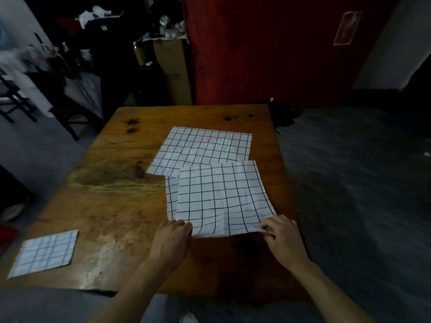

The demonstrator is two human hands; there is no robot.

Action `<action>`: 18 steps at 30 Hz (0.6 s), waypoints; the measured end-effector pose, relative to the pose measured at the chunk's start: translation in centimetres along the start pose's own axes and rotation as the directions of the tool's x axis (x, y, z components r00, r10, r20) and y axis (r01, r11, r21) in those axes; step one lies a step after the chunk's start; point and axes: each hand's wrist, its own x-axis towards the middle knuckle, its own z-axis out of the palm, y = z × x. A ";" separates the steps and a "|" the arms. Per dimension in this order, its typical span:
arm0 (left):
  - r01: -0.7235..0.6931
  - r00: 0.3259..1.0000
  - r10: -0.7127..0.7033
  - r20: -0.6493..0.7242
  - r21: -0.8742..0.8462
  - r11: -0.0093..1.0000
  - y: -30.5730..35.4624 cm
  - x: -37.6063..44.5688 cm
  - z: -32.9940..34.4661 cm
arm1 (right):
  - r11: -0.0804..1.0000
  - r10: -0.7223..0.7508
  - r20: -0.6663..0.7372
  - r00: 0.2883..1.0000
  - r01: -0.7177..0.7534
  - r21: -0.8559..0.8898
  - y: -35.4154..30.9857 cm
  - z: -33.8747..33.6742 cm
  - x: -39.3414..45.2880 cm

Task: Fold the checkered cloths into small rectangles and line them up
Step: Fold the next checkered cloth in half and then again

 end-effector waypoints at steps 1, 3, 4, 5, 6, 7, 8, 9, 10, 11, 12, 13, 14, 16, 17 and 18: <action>0.009 1.000 -0.009 0.002 -0.001 1.000 -0.3 -0.6 0.0 | 1.000 0.004 0.013 1.000 -0.004 -0.013 -0.1 0.0 -0.4; 0.006 1.000 -0.006 0.000 -0.010 1.000 -1.1 -1.8 0.0 | 1.000 0.010 0.029 1.000 -0.010 -0.008 -0.7 0.0 -1.0; 0.000 1.000 -0.001 -0.008 -0.024 1.000 -1.6 -2.5 -0.2 | 1.000 0.012 0.034 0.999 -0.012 -0.006 -1.2 0.0 -1.4; -0.007 1.000 0.006 -0.016 -0.040 0.999 -2.2 -3.0 -0.3 | 1.000 0.013 0.033 0.999 -0.012 -0.010 -1.7 0.0 -1.7; -0.015 1.000 0.014 -0.021 -0.057 0.998 -2.8 -3.5 -0.5 | 1.000 0.017 0.031 0.999 -0.017 -0.014 -2.1 0.0 -2.0; -0.026 0.999 0.023 -0.033 -0.071 0.997 -3.5 -4.0 -0.7 | 1.000 0.025 0.031 0.999 -0.024 -0.012 -2.6 0.0 -2.3; -0.033 0.998 0.028 -0.052 -0.086 0.996 -4.1 -4.5 -0.9 | 1.000 0.030 0.030 0.999 -0.030 -0.003 -3.1 0.0 -2.7; -0.043 0.997 0.036 -0.073 -0.096 0.994 -4.7 -5.1 -1.3 | 0.999 0.032 0.027 0.999 -0.032 0.005 -3.6 0.0 -3.1; -0.056 0.995 0.047 -0.091 -0.109 0.992 -5.4 -5.6 -1.5 | 0.999 0.032 0.026 0.999 -0.033 0.006 -4.1 0.0 -3.5; -0.072 0.992 0.058 -0.109 -0.128 0.989 -6.1 -6.1 -1.7 | 0.999 0.035 0.028 0.999 -0.036 0.005 -4.6 0.2 -3.9; -0.084 0.991 0.067 -0.118 -0.151 0.985 -6.8 -6.6 -1.8 | 0.999 0.043 0.029 0.999 -0.043 0.005 -5.1 0.4 -4.4; -0.098 0.990 0.079 -0.118 -0.165 0.981 -7.5 -7.0 -1.8 | 0.998 0.055 0.022 0.998 -0.055 0.008 -5.5 0.6 -5.0; -0.108 0.990 0.090 -0.110 -0.173 0.979 -8.1 -7.4 -1.6 | 0.997 0.073 0.009 0.997 -0.073 0.014 -5.8 0.8 -5.6; -0.116 0.991 0.100 -0.087 -0.195 0.974 -9.1 -8.2 -1.2 | 0.995 0.093 -0.023 0.995 -0.092 0.026 -6.5 1.0 -6.6; -0.123 0.991 0.108 -0.082 -0.209 0.970 -9.4 -8.5 -1.0 | 0.995 0.095 -0.036 0.995 -0.094 0.029 -6.8 1.0 -7.0; -0.132 0.990 0.117 -0.078 -0.223 0.966 -9.6 -8.8 -0.8 | 0.995 0.097 -0.044 0.994 -0.096 0.031 -7.1 1.0 -7.4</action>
